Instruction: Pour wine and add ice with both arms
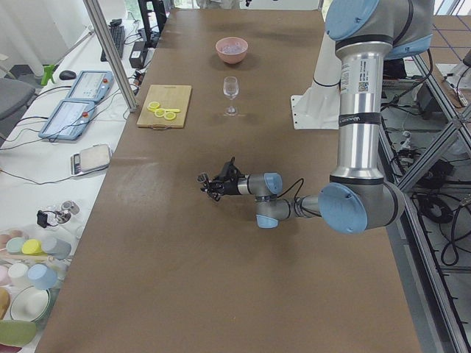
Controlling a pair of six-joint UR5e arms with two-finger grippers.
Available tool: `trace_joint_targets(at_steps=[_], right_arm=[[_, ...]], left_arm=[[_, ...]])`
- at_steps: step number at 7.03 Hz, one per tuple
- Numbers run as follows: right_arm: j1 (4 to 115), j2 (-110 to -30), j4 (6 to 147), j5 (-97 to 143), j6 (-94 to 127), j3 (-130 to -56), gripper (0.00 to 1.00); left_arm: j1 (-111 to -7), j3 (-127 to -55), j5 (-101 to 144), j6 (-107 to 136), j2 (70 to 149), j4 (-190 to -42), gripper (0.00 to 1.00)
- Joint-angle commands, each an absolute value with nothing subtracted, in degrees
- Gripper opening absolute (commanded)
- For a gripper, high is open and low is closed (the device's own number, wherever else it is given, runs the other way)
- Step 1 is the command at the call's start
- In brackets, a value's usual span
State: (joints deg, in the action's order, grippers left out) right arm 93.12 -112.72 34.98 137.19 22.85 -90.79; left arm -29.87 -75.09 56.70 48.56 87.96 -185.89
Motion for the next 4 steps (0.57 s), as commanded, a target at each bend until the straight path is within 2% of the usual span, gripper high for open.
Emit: trace_joint_targets(at_steps=[1,2,3,4], right_arm=[[93.2,-113.0,34.9,137.2,22.9,-90.8,1.00],[93.3,-113.0,34.9,137.3,22.9,-90.9,1.00],[93.4,-113.1,34.9,137.9,22.9,-90.8,1.00],[93.4,-113.0,34.9,138.0,22.9,-90.8,1.00]], left_arm=[[-29.9,-75.1,57.3,48.5,87.7,-185.9,0.34],[-29.9,-75.1,57.9,48.6,87.5,-186.1,0.66],[-29.9,-75.1,57.9,48.6,87.5,-186.3,0.93],[-30.0,-75.1,58.0,48.6,87.5,-186.3,0.96]])
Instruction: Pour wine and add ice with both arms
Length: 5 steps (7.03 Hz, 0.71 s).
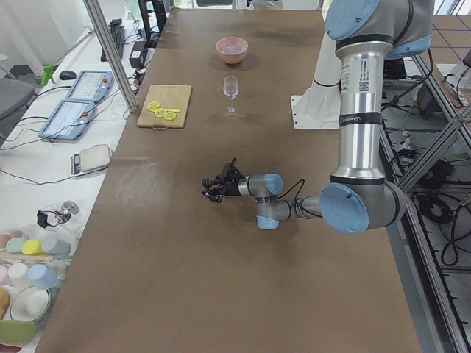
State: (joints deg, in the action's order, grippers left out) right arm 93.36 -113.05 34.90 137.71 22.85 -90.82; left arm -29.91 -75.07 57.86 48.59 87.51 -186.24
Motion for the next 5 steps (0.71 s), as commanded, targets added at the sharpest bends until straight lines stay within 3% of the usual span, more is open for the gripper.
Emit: trace_joint_targets(at_steps=[1,5], right_arm=[[93.4,-113.0,34.9,138.0,22.9,-90.9,1.00],[93.5,-113.0,34.9,138.1,22.9,-90.9,1.00]], left_arm=[[-30.0,-75.2,58.2,48.5,87.4,-186.4,0.97],[-30.9,-77.2,65.7,48.4,80.5,-192.0,0.97]])
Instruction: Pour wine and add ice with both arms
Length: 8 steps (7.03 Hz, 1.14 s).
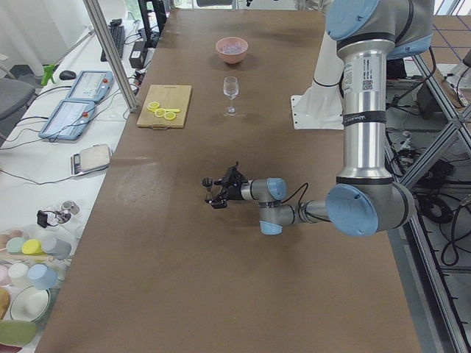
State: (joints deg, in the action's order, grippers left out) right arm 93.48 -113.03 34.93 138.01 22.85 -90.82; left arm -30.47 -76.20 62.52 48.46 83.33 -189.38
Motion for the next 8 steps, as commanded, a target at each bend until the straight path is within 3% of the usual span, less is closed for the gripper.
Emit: trace_joint_targets(at_steps=[1,5,8], right_arm=[[93.5,-112.9,34.9,138.1,22.9,-90.9,1.00],[93.8,-112.6,35.2,139.1,23.0,-92.5,1.00],[89.2,-109.8,36.0,138.5,23.6,-93.0,1.00]], left_arm=[[-31.1,-80.2,67.9,48.4,77.0,-192.2,0.97],[-35.9,-85.4,82.8,49.1,71.5,-194.9,0.97],[-61.6,-86.4,113.6,54.4,77.7,-181.9,0.97]])
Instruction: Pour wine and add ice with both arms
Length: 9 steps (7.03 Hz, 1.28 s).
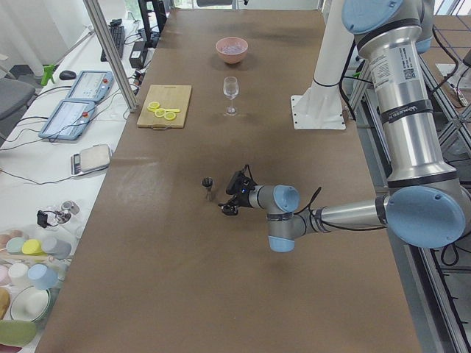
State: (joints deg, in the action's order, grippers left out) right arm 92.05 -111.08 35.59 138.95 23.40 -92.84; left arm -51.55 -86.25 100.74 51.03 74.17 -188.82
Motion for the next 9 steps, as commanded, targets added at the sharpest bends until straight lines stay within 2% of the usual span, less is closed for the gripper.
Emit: trace_joint_targets(at_steps=[1,4,7,9], right_arm=[[86.7,-108.0,38.1,138.8,23.7,-94.3,0.99],[78.1,-98.3,62.9,137.2,23.8,-106.2,0.99],[66.4,-86.5,75.6,130.3,27.5,-107.1,0.99],[60.1,-82.3,80.8,127.6,29.4,-106.8,0.99]], left_arm=[[-66.8,-86.4,119.3,54.8,79.9,-176.4,0.97],[-72.5,-86.4,126.0,60.0,82.1,-171.0,0.97],[-76.1,-86.0,130.8,65.2,87.6,-159.8,0.97],[-78.0,-86.2,132.5,50.4,91.7,-144.6,0.97]])
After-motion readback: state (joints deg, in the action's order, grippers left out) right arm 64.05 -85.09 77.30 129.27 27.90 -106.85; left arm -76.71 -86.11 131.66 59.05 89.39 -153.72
